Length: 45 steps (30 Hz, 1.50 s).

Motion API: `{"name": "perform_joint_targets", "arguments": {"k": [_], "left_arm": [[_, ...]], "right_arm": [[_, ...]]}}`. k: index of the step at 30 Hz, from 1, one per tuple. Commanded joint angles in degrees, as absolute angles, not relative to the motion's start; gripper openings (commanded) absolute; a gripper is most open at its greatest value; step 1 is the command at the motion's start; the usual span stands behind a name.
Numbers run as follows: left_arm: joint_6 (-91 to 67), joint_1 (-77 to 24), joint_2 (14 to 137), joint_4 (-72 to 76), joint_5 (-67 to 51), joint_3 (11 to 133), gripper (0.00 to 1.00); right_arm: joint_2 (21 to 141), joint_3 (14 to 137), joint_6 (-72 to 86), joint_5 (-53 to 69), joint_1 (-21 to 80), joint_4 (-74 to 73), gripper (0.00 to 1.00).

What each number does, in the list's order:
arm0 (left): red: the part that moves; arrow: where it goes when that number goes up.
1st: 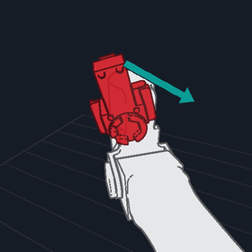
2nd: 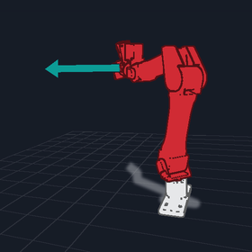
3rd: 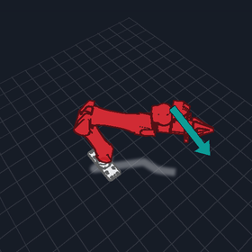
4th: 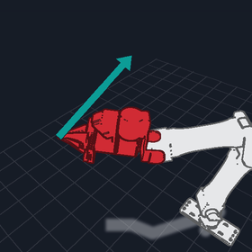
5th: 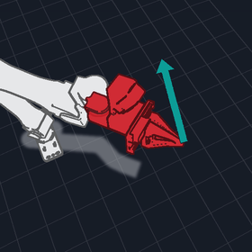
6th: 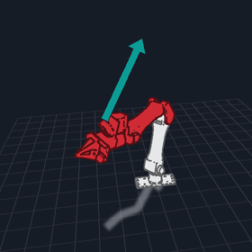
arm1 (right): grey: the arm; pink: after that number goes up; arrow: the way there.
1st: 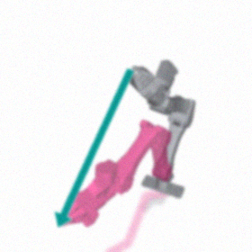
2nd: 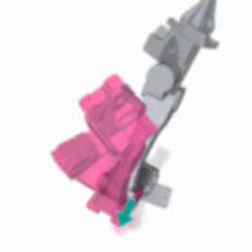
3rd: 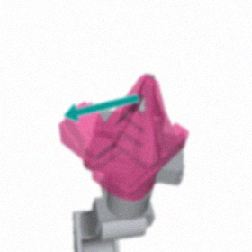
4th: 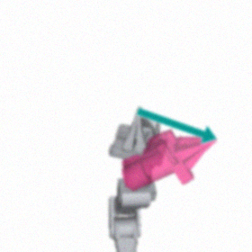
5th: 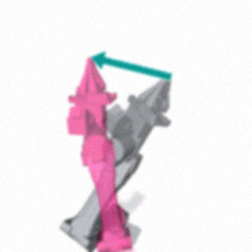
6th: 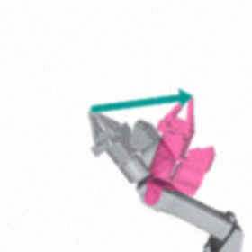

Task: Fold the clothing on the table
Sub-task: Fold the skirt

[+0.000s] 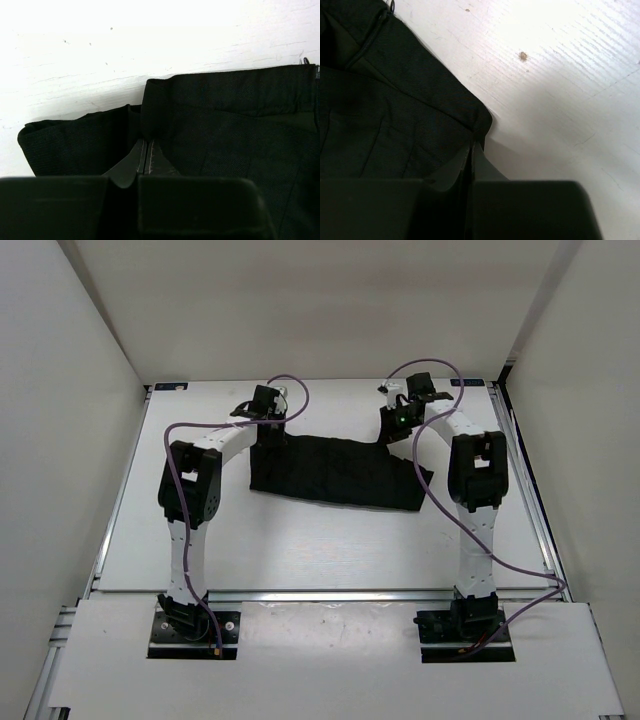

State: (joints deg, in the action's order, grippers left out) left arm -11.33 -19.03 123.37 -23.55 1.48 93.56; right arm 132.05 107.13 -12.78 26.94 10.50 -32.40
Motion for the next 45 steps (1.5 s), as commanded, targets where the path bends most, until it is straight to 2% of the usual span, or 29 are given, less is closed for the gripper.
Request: {"name": "perform_joint_targets", "arguments": {"k": [1, 22, 27, 31, 34, 40, 45], "left_arm": [[-11.25, -20.04, 120.94, -21.36, 0.18, 93.09, 0.0], [-8.35, -25.05, 105.83, -16.08, -2.02, 82.18, 0.0], [-7.74, -27.33, 102.4, -15.92, -2.03, 81.22, 0.0], [-8.26, -28.13, 97.13, -12.4, -2.45, 78.76, 0.0], [-10.54, -26.72, 94.84, -11.43, -4.74, 77.26, 0.0], [-10.9, -27.33, 86.77, -10.2, -7.12, 67.0, 0.0], [-12.74, -28.39, 76.57, -9.85, -8.96, 56.18, 0.0]], "right_arm": [[127.18, 107.67, -12.04, 30.06, 9.85, -33.48, 0.0], [103.11, 83.16, -17.41, 35.86, 4.13, -38.49, 0.0], [99.77, 80.7, -14.87, 45.07, 0.09, -38.16, 0.0], [92.92, 77.16, -15.55, 45.88, -1.15, -33.13, 0.0], [92.11, 79.27, -21.96, 46.23, 1.56, -40.92, 0.0], [87.11, 74.63, -32.07, 47.29, 4.13, -48.77, 0.0], [80.69, 66.81, -34.71, 45.7, 0.71, -49.83, 0.0]]}}
